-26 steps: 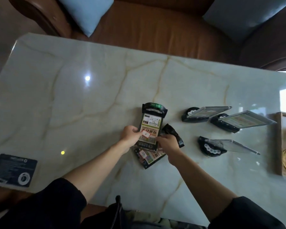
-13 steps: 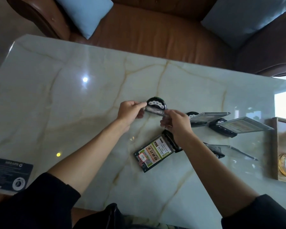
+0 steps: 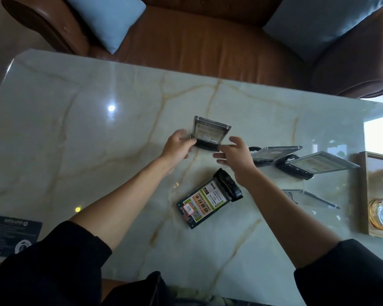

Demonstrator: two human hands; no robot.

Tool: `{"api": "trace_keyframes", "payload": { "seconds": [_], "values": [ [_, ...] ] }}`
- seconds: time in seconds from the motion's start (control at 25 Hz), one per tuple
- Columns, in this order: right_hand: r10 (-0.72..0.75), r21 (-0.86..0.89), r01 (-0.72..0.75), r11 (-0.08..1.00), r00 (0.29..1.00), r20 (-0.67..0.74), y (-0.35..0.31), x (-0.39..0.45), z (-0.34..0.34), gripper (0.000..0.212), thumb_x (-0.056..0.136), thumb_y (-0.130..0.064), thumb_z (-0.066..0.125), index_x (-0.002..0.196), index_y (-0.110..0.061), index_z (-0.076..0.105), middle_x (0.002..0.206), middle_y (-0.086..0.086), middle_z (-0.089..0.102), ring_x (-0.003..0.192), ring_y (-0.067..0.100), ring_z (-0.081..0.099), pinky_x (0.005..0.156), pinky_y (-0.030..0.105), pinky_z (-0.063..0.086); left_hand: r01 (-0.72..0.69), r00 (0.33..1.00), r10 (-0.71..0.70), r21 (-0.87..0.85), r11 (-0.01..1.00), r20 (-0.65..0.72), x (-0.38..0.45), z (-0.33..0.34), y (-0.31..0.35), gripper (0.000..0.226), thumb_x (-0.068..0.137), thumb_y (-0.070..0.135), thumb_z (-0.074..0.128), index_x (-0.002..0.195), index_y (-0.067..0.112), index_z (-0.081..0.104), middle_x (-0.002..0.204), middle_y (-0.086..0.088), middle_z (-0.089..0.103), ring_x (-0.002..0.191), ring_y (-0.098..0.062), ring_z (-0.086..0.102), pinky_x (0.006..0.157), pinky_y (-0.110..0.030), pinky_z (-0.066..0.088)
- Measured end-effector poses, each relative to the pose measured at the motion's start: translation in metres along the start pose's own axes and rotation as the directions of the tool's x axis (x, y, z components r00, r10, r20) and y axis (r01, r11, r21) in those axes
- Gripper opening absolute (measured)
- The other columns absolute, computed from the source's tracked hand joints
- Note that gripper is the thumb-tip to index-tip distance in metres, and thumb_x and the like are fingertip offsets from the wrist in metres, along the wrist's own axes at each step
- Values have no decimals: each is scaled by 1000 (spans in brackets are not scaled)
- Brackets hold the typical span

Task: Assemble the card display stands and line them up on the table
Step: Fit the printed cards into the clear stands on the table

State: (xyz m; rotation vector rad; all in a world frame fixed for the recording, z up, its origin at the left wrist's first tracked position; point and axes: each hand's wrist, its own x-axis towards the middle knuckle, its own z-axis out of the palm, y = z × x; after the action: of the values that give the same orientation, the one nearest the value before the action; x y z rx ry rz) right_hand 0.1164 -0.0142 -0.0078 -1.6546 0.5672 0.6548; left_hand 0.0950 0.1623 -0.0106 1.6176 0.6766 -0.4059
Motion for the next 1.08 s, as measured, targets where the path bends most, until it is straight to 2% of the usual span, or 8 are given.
{"api": "trace_keyframes", "payload": {
  "seconds": [0.08, 0.16, 0.28, 0.4, 0.48, 0.64, 0.84, 1.08],
  "values": [
    [-107, -292, 91, 952, 994, -37, 18, -5, 1, 41, 93, -9, 55, 134, -6, 51, 110, 8, 67, 88, 21, 67, 74, 33, 57, 47, 999, -47, 98, 994, -4, -2, 4, -22, 22, 93, 20, 63, 115, 19, 61, 112, -12, 66, 98, -27, 64, 85, -36, 52],
    [-258, -609, 215, 763, 966, 18, 38, -14, -1, 34, 92, -13, 53, 125, -13, 61, 108, 2, 67, 89, 17, 62, 71, 28, 49, 108, 988, -130, 233, 966, 82, -8, 10, -51, 35, 92, 24, 65, 124, 10, 61, 119, -11, 66, 108, -29, 63, 87, -32, 48],
    [-302, -711, 282, 644, 948, 103, 76, -32, -8, 25, 92, -18, 49, 110, -20, 66, 101, 0, 70, 86, 19, 64, 69, 31, 53, 128, 970, -196, 391, 911, 141, -20, 21, -87, 26, 91, 25, 66, 114, 13, 64, 110, -2, 64, 108, -27, 63, 91, -35, 48],
    [-158, -766, 186, 616, 981, 111, 118, -52, -19, 22, 92, -19, 52, 111, -20, 65, 104, 1, 70, 88, 22, 66, 71, 33, 55, 121, 972, -194, 434, 893, 128, -27, 29, -104, 39, 88, 21, 69, 125, 10, 63, 123, -6, 65, 115, -24, 62, 99, -36, 49],
    [0, -669, -5, 743, 1000, -7, 145, -62, -28, 24, 89, -20, 58, 113, -16, 61, 101, 3, 68, 86, 24, 65, 72, 37, 56, 119, 974, -191, 444, 888, 120, -30, 33, -109, 43, 86, 19, 71, 127, 9, 64, 122, -7, 68, 110, -23, 64, 96, -35, 52],
    [363, -77, -365, 928, 931, -43, 171, -66, -30, 38, 86, -14, 71, 119, -1, 56, 92, 14, 68, 82, 25, 66, 81, 46, 60, 88, 971, -183, 487, 869, 152, -35, 40, -110, 12, 87, 18, 72, 98, 13, 70, 100, -6, 73, 93, -24, 70, 85, -38, 57],
    [392, 133, -394, 910, 919, 39, 167, -72, -34, 21, 92, -12, 63, 109, 0, 65, 92, 18, 73, 83, 26, 68, 78, 43, 60, 31, 985, -109, 480, 877, 135, -49, 47, -112, 14, 89, 14, 70, 103, 11, 73, 98, 0, 72, 87, -14, 64, 62, -16, 42],
    [316, 178, -306, 935, 949, -25, 142, -71, -49, 8, 94, 1, 58, 101, 0, 54, 87, 21, 72, 69, 30, 72, 65, 41, 60, 42, 990, -83, 316, 948, 118, -52, 50, -89, 6, 80, 15, 78, 85, 17, 75, 90, -3, 77, 88, -23, 73, 83, -38, 60]
  ]
}}
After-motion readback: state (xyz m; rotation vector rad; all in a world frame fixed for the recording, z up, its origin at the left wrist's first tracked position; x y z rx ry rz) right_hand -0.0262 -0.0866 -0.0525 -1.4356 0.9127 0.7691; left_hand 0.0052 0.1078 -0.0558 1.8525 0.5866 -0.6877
